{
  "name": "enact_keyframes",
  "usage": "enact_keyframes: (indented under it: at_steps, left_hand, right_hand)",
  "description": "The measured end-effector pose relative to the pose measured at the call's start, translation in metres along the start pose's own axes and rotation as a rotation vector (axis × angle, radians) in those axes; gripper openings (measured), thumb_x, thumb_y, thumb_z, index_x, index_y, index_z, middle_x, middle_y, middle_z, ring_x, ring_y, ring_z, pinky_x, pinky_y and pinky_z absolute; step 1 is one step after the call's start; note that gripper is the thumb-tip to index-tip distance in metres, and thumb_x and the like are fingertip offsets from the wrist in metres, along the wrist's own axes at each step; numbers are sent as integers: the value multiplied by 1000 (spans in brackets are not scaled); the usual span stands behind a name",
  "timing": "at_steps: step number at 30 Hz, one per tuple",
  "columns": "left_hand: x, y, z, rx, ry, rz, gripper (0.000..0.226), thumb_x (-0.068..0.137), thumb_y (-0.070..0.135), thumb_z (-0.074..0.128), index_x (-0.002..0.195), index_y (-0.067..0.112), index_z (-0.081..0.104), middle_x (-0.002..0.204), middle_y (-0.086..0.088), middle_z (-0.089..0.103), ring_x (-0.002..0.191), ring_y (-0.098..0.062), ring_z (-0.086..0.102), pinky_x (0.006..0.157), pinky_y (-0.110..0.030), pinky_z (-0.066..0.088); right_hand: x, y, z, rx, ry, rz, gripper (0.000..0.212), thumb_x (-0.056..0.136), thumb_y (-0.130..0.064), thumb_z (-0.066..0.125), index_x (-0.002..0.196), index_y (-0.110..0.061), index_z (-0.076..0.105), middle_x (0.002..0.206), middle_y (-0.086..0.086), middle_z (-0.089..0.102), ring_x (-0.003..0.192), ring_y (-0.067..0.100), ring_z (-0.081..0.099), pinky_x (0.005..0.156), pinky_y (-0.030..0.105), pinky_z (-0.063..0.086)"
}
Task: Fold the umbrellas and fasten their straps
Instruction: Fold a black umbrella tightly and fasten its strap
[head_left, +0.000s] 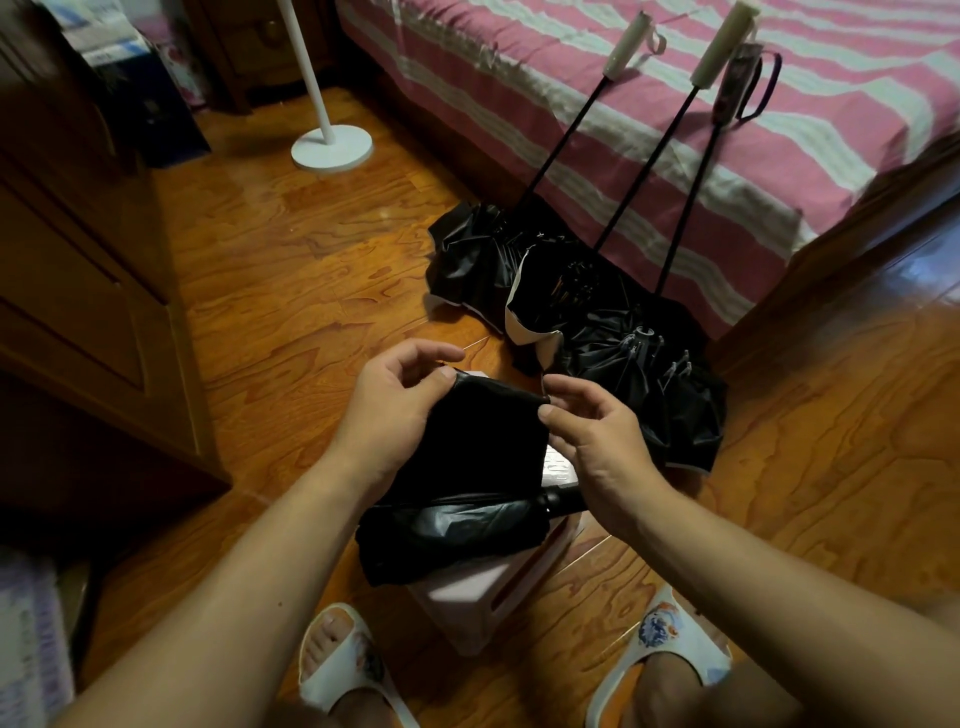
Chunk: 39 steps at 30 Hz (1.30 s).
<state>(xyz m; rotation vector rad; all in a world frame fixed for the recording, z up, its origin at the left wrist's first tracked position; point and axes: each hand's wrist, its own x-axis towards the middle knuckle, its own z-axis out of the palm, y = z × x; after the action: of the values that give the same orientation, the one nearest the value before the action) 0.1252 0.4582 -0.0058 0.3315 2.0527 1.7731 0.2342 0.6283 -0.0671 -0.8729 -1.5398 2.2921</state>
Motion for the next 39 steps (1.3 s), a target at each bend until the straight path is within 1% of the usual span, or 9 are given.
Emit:
enact_keyframes:
  at_steps: [6, 10, 12, 16, 22, 25, 32, 36, 39]
  left_hand:
    - [3, -5, 0, 46, 73, 10, 17, 97, 8, 65, 103, 20, 75, 97, -3, 75, 89, -15, 70, 85, -38, 57]
    - [8, -6, -2, 33, 43, 6, 20, 97, 7, 64, 106, 21, 75, 99, -3, 76, 96, -19, 72, 87, -37, 58]
    - [9, -6, -2, 42, 51, 8, 21, 97, 5, 64, 105, 21, 75, 97, -2, 76, 94, -16, 72, 86, -34, 58]
    - [13, -8, -6, 31, 74, -31, 22, 97, 5, 63, 106, 20, 75, 102, -7, 75, 93, -16, 71, 85, -32, 57]
    - [13, -5, -22, 0, 125, -40, 26, 98, 3, 59, 108, 25, 68, 111, 0, 73, 101, -18, 72, 80, -26, 58]
    - [7, -14, -33, 248, 147, 4, 27, 100, 7, 58, 109, 30, 68, 110, 9, 70, 99, -10, 69, 83, -25, 55]
    - [-25, -45, -56, 959, -229, 85, 29, 99, 28, 60, 127, 36, 64, 129, 9, 60, 122, -13, 53, 104, -35, 44]
    - [-45, -68, -60, 1230, -514, -94, 57, 99, 45, 58, 152, 47, 36, 166, 6, 15, 152, -21, 11, 123, -43, 20]
    - [-43, -83, -64, 1227, -596, -239, 69, 99, 50, 56, 156, 53, 17, 169, 5, -8, 155, -27, -3, 125, -50, 15]
  right_hand:
    - [17, -1, -5, -403, 30, -93, 12, 92, -24, 69, 98, -32, 75, 114, 3, 69, 111, 20, 66, 102, 46, 53]
    - [29, -4, -14, -408, -280, -33, 52, 87, -32, 79, 134, -35, 58, 132, -7, 61, 120, 5, 59, 101, 27, 50]
    - [35, -4, -13, -498, -335, -70, 44, 88, -22, 79, 128, -32, 65, 125, -5, 65, 113, 3, 64, 94, 24, 53]
    - [46, 2, -8, -441, -125, -183, 20, 90, -9, 75, 91, -29, 78, 98, -2, 74, 97, 12, 71, 86, 30, 55]
    - [63, 18, 7, -381, -28, -71, 9, 97, -15, 66, 94, -22, 70, 93, 3, 72, 91, 19, 69, 78, 31, 54]
    - [79, 28, 17, -511, 7, -92, 12, 97, -16, 65, 108, -21, 67, 101, 2, 67, 97, 18, 66, 80, 31, 54]
    - [124, 42, 21, -1077, -17, -165, 25, 90, -16, 69, 114, -21, 67, 114, 3, 70, 110, 25, 64, 90, 30, 48]
    - [114, 44, 22, -1323, 18, -279, 29, 96, -28, 60, 122, -15, 59, 122, 10, 56, 112, 34, 57, 94, 44, 49]
    - [83, 35, 14, -1341, 31, -355, 31, 99, -32, 53, 123, -12, 57, 119, 12, 53, 111, 34, 54, 92, 44, 48]
